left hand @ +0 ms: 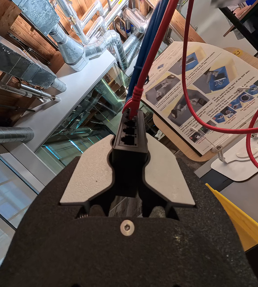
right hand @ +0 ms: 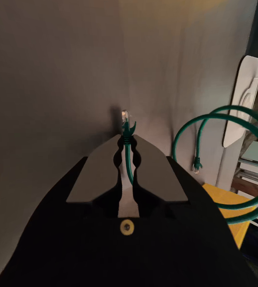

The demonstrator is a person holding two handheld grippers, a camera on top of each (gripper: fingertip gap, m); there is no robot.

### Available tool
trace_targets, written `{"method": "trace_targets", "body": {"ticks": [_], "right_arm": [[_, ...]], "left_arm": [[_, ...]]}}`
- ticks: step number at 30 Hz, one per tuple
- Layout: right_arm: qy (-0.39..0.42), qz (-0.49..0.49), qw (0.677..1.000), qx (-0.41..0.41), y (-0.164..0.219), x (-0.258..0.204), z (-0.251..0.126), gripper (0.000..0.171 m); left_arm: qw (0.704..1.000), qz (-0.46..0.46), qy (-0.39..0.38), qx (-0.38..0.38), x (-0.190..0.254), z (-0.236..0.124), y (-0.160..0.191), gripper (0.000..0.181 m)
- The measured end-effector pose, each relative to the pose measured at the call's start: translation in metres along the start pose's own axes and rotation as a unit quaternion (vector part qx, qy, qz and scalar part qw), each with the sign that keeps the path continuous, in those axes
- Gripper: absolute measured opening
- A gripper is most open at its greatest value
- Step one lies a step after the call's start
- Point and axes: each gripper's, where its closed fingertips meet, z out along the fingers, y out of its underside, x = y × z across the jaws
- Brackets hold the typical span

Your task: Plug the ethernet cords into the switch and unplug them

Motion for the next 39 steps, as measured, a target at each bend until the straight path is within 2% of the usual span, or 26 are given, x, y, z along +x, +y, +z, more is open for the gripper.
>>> {"method": "trace_targets", "body": {"ticks": [3,6,13,17,22,29,39], "right_arm": [[-0.006,0.041,0.999,0.028,-0.002,0.003,0.002,0.011],[-0.051,0.098,0.992,0.067,-0.008,-0.001,0.002,0.012],[-0.155,0.206,0.955,0.147,-0.013,-0.009,0.000,0.015],[-0.225,0.248,0.925,0.181,-0.019,-0.012,0.000,0.024],[-0.235,0.257,0.916,0.200,-0.021,-0.006,0.004,0.017],[-0.249,0.237,0.913,0.218,-0.022,-0.010,0.001,0.023],[-0.280,0.238,0.905,0.216,-0.021,-0.010,-0.001,0.020]], "left_arm": [[1.000,0.001,0.000,0.003,0.001,-0.001,-0.003,0.030],[1.000,0.001,0.001,0.006,0.001,-0.001,-0.005,0.030],[1.000,-0.002,0.000,0.005,0.000,-0.001,-0.003,0.030],[1.000,0.000,0.002,0.005,0.001,0.000,-0.004,0.030],[1.000,0.005,0.006,0.006,0.005,0.001,-0.006,0.030],[1.000,0.008,0.011,0.008,0.009,0.002,-0.008,0.030],[1.000,0.013,0.017,0.012,0.015,0.003,-0.012,0.030]]}}
